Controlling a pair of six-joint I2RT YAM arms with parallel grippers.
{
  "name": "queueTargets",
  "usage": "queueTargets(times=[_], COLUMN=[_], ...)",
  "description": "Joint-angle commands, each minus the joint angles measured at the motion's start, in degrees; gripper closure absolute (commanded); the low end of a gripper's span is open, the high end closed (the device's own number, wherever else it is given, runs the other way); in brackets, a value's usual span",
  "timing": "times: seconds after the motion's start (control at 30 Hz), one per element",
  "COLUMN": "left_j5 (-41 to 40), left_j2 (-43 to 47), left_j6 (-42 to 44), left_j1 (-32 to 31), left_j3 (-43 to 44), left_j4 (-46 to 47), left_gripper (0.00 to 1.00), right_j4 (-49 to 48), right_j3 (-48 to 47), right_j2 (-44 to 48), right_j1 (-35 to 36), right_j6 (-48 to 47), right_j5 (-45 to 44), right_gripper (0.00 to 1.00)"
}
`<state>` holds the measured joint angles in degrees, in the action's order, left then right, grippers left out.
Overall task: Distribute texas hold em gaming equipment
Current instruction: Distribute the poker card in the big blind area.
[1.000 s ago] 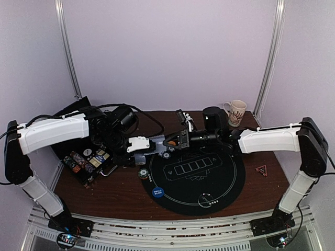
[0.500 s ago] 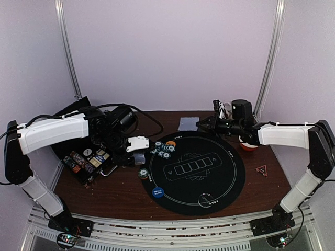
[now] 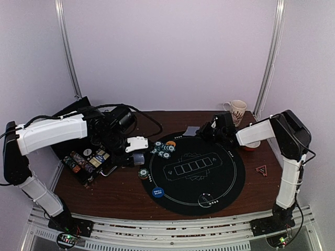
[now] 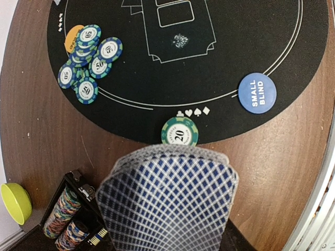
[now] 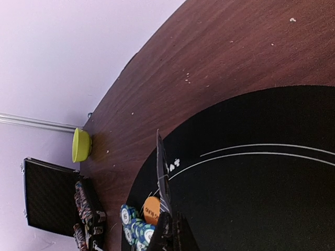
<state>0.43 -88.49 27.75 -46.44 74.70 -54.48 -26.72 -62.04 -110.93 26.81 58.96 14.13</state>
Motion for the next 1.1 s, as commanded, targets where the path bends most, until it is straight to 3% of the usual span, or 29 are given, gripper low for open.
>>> queueTargets(times=[0.0,0.23,0.57,0.73,0.8,0.9,0.97,1.07], left_j5=[0.36,0.32,0.10,0.12,0.16,0.30,0.13,-0.05], left_j2=[1.74,1.31,1.39,1.31,1.30,1.33,1.38,1.60], left_j6=[-0.36,-0.28,-0.27,-0.17,-0.14,0.05,0.16,0.15], left_j1=[0.38,0.36,0.33,0.37,0.38,0.38,0.38,0.36], left_j3=[0.00,0.45,0.45,0.67,0.79,0.89,0.91,1.05], left_j4=[1.32,1.39,1.31,1.33,1.31,1.31,1.32,1.30], left_gripper=[0.52,0.53,0.53,0.52,0.52,0.52,0.52,0.52], right_j4=[-0.14,-0.62,-0.24,0.33,2.77,5.91,6.33,6.91], right_j3=[-4.21,-5.79,-5.79,-2.44,-1.40,0.36,1.79,1.72], right_j2=[-4.30,-10.20,-11.53,-6.02,-2.86,2.85,6.81,11.53], right_j1=[1.05,1.13,1.58,1.59,1.67,1.87,2.32,4.91], right_j6=[2.58,5.35,6.52,4.98,2.27,-3.71,-9.84,-22.32], right_j5=[-6.84,-5.09,-3.97,-7.34,-9.18,-11.86,-12.05,-5.53], right_gripper=[1.00,1.00,0.97,0.76,0.62,0.51,0.37,0.10])
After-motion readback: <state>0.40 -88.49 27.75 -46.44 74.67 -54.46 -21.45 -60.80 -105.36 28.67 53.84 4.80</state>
